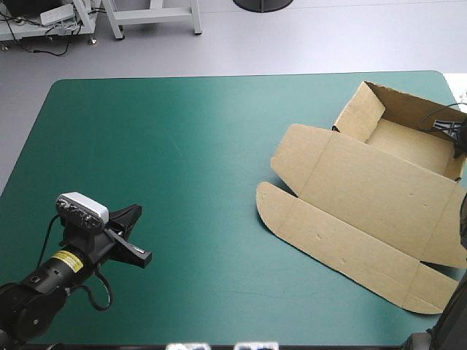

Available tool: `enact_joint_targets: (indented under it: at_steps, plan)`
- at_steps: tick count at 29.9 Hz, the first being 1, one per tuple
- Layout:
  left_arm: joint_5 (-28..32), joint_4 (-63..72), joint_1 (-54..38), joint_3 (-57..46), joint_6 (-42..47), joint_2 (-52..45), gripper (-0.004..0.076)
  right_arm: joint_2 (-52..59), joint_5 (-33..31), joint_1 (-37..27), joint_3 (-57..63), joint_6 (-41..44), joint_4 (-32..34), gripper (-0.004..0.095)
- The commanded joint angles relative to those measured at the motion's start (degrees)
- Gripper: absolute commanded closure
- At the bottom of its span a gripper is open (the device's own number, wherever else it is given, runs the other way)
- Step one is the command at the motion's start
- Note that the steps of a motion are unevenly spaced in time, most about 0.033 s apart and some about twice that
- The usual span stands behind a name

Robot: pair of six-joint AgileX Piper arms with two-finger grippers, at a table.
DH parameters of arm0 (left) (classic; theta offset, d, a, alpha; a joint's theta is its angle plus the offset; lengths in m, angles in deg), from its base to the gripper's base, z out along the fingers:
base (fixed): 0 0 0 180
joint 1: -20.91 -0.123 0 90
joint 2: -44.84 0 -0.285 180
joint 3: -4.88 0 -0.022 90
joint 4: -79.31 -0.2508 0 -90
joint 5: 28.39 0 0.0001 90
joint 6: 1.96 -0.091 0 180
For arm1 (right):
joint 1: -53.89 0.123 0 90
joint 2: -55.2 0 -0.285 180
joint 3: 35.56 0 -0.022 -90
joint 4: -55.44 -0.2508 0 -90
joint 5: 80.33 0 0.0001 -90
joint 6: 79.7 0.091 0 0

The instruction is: Fold the box

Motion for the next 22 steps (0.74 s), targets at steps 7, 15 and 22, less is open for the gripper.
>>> enact_joint_targets:
  at_steps: [7,15,22]
  plan:
    - [3.4,0.4,0.2,1.6,0.4,-0.1,0.0729,3.8,-1.4,-0.9,-1.6,-2.2,-2.7,0.0472]
    - [3.8,0.2,0.2,1.6,0.4,-0.1,0.0729,8.9,-1.1,-1.1,-1.6,-2.4,-4.2,0.0307]
    - [3.8,0.2,0.2,1.6,0.4,-0.1,0.0729,15.7,-1.3,-2.4,-1.6,-5.9,-15.8,0.0309]
